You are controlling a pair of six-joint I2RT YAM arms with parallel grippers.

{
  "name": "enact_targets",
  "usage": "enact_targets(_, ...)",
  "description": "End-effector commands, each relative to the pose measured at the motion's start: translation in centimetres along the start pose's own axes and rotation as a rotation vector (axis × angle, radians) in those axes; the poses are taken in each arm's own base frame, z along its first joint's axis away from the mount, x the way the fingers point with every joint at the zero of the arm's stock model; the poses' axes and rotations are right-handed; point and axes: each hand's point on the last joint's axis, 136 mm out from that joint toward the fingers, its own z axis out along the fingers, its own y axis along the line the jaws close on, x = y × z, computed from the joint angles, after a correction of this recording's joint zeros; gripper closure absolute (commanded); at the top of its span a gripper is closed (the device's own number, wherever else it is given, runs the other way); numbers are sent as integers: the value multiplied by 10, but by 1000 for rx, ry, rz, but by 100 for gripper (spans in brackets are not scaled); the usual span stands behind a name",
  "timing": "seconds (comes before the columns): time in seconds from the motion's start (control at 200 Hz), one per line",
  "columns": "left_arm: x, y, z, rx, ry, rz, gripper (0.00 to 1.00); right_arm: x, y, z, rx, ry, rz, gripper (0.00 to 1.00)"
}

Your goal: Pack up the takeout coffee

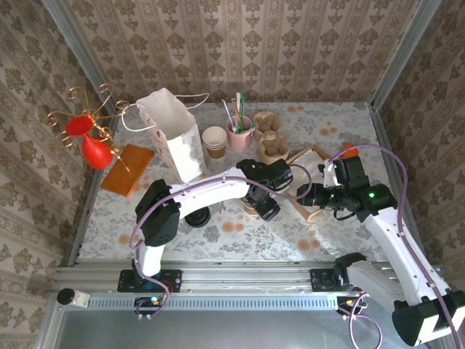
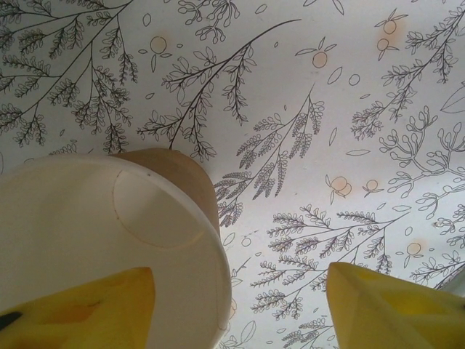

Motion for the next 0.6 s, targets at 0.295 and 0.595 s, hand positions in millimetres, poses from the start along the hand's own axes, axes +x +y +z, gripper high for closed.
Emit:
enact_targets(0.295,-11,-5,-37,4,-97,-20,14,6,-4,0,9,3,-3,27)
enact_targets(0.595,-27,2,-79,-18,-271,-50,10,6,-3,-1,6,3,-2,27)
